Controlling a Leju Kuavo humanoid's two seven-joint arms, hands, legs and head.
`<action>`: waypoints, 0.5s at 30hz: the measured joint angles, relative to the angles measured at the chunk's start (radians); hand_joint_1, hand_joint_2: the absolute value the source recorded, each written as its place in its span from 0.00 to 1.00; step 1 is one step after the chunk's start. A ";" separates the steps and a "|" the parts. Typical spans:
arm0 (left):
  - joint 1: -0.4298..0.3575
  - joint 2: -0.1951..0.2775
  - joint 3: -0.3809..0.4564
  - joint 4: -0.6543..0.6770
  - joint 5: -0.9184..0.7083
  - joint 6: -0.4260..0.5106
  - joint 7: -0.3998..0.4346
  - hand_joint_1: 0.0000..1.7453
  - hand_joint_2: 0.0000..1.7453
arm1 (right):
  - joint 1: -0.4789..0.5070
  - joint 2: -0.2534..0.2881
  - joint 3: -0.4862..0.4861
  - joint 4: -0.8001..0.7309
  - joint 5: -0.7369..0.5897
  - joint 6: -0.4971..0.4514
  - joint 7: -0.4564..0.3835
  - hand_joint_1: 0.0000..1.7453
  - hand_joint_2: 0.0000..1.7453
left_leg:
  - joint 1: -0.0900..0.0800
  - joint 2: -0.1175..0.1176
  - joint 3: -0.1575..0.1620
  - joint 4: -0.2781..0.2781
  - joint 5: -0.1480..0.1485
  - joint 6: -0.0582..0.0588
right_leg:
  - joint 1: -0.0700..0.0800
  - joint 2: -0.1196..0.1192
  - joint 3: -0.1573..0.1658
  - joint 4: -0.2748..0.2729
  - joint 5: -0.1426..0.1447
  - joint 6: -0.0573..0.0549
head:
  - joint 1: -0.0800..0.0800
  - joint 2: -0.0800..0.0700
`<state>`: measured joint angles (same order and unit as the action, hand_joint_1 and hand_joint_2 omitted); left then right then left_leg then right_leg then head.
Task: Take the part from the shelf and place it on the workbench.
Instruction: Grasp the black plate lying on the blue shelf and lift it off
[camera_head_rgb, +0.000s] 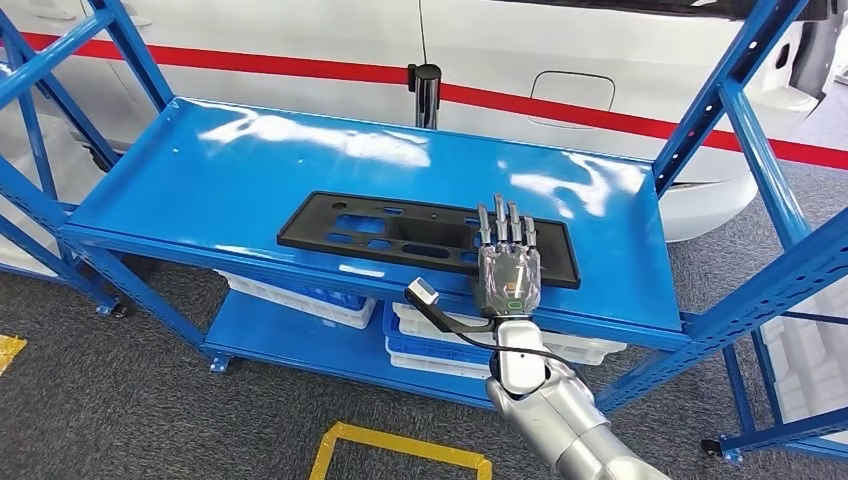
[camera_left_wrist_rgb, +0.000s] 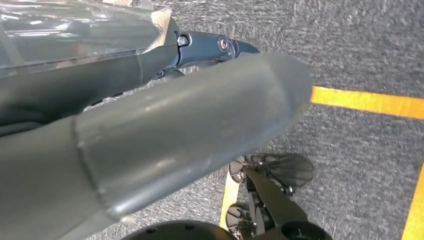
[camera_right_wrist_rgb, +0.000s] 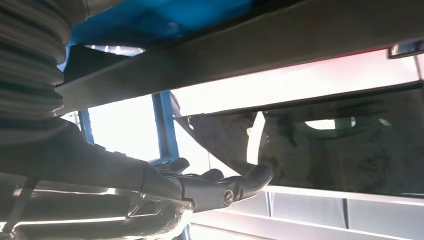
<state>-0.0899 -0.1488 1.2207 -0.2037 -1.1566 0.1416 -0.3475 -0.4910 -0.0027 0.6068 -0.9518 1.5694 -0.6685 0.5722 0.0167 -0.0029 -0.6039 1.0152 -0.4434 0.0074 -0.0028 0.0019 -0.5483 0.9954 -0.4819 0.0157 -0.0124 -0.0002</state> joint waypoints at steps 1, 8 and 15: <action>0.000 0.000 0.000 0.000 0.000 0.000 0.000 0.00 0.00 | 0.000 0.000 0.000 0.000 0.000 0.000 0.000 0.00 1.00 | -0.001 0.000 0.004 -0.004 0.001 0.007 | -0.001 -0.001 -0.002 0.005 -0.004 0.005 | 0.000 0.000; 0.000 0.001 0.000 0.000 0.000 0.000 -0.003 0.00 0.00 | 0.004 -0.005 0.010 0.004 0.000 -0.002 -0.004 0.00 1.00 | -0.003 -0.004 0.022 -0.014 -0.005 0.035 | -0.008 -0.001 -0.176 0.294 -0.092 0.011 | 0.004 0.000; -0.001 0.002 0.000 0.000 0.000 0.006 0.007 0.00 0.00 | -0.011 0.030 0.051 0.033 0.000 -0.016 -0.061 0.00 1.00 | -0.010 -0.007 0.045 -0.008 -0.034 0.022 | -0.014 0.000 -0.047 0.012 0.041 0.018 | 0.004 0.000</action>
<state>-0.0908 -0.1472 1.2210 -0.2037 -1.1562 0.1473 -0.3406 -0.5016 0.0270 0.6575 -0.9185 1.5694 -0.6849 0.5113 0.0069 -0.0097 -0.5592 1.0073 -0.4774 0.0298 -0.0165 0.0018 -0.5957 1.0078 -0.4411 0.0332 -0.0079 -0.0003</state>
